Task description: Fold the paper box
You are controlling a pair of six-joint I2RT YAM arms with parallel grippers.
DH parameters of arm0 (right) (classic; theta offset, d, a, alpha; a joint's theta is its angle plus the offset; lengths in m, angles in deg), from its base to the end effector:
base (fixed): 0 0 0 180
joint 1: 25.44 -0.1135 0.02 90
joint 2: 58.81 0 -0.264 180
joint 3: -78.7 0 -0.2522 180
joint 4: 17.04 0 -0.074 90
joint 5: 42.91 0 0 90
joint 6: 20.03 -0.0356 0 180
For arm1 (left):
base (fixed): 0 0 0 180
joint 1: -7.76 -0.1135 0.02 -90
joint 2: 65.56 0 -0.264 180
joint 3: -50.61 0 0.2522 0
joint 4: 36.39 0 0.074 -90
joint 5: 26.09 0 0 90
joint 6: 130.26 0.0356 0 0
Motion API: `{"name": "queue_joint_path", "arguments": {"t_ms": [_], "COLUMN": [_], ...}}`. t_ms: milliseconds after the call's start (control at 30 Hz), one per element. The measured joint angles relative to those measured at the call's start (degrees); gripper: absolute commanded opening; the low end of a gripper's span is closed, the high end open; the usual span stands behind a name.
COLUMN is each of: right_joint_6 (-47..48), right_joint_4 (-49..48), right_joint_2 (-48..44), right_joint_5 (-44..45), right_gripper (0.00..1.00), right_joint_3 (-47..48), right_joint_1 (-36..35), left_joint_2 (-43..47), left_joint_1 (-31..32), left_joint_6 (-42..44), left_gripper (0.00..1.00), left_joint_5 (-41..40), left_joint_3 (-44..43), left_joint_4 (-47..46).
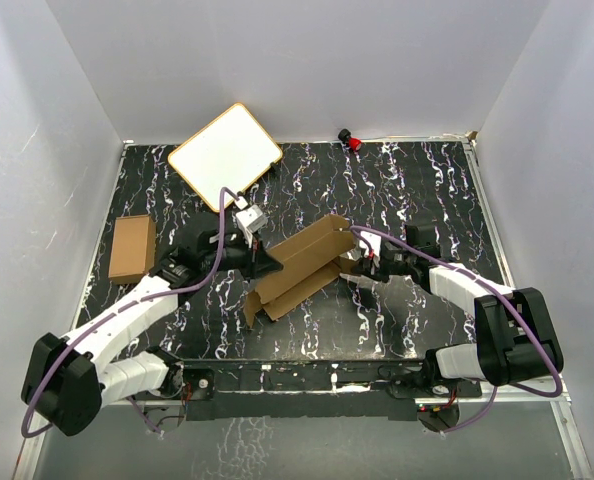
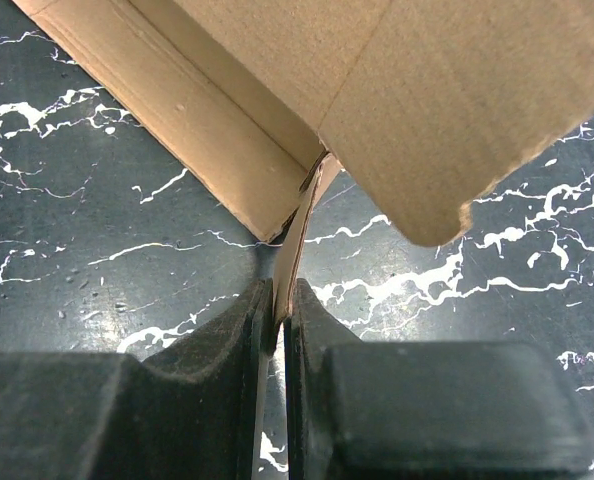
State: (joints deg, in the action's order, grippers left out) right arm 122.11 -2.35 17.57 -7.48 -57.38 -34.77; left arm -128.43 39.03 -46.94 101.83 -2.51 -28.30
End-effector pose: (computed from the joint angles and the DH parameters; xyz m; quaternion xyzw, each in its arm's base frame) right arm 0.2272 0.0667 0.1653 -0.5667 0.6255 0.2788 0.4580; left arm 0.1983 -0.1461 0.2745 0.3497 0.7061 -0.4294 0.4413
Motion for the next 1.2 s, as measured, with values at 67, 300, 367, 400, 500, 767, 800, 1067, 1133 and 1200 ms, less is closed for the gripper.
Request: {"name": "queue_joint_path", "arguments": {"t_ms": [67,300,367,400,500,767,800,1067,1133,1200], "right_joint_6": [0.0,2.1,3.3,3.8,4.9,8.2,8.5,8.9,8.8,8.9], "right_joint_4": [-0.1,1.3,2.5,3.0,4.1,8.1,8.5,10.9,11.4,11.8], "right_joint_2": [0.0,0.0,0.1,0.1,0.2,0.6,0.7,0.7,0.7,0.7], "right_joint_5": [0.2,-0.2,-0.5,-0.5,-0.5,-1.3,-1.4,-2.8,-3.3,-3.9], "right_gripper": [0.15,0.17,0.17,0.18,0.18,0.24,0.25,0.37,0.41,0.46], "right_joint_3": [0.0,0.0,0.0,0.1,0.1,1.1,1.4,3.0,3.5,4.0], "right_joint_1": [0.0,0.0,0.0,0.0,0.0,0.0,0.0,0.5,1.0,1.9], "left_joint_2": [0.4,2.4,2.4,2.4,2.5,2.5,2.5,2.5,2.5,2.5], "left_joint_1": [0.0,0.8,1.0,1.1,1.5,2.0,2.1,2.9,3.0,3.1], "left_joint_6": [-0.5,-1.5,-1.8,-1.9,-2.3,-2.4,-2.3,-0.8,-0.4,0.1], "left_gripper": [0.00,0.00,0.00,0.00,0.00,0.00,0.00,0.00,0.00,0.00], "left_joint_5": [-0.2,-0.9,-0.9,-0.9,-0.9,-0.9,-0.9,-1.1,-1.1,-1.1], "left_joint_3": [1.0,3.4,3.9,4.0,4.3,4.6,4.6,4.6,4.6,4.6], "left_joint_4": [-1.2,-3.8,-4.4,-4.6,-5.1,-5.8,-5.8,-4.8,-4.3,-3.8]}}
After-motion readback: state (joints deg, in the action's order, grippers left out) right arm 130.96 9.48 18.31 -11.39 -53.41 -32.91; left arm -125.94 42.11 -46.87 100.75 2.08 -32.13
